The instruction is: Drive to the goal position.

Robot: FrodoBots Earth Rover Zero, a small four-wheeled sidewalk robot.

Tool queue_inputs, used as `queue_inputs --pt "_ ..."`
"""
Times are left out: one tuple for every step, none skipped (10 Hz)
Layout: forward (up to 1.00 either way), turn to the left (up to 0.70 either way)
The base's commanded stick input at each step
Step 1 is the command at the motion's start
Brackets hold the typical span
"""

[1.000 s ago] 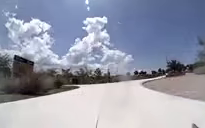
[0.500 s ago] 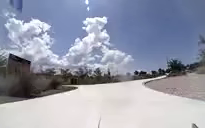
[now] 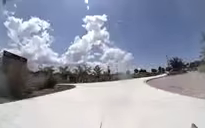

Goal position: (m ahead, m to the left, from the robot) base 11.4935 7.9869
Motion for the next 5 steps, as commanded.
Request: queue_inputs --pt "0.85 -0.01" --pt "0.85 -0.01" --pt "0.85 -0.01" --pt "0.85 -0.01" --pt "0.85 -0.01"
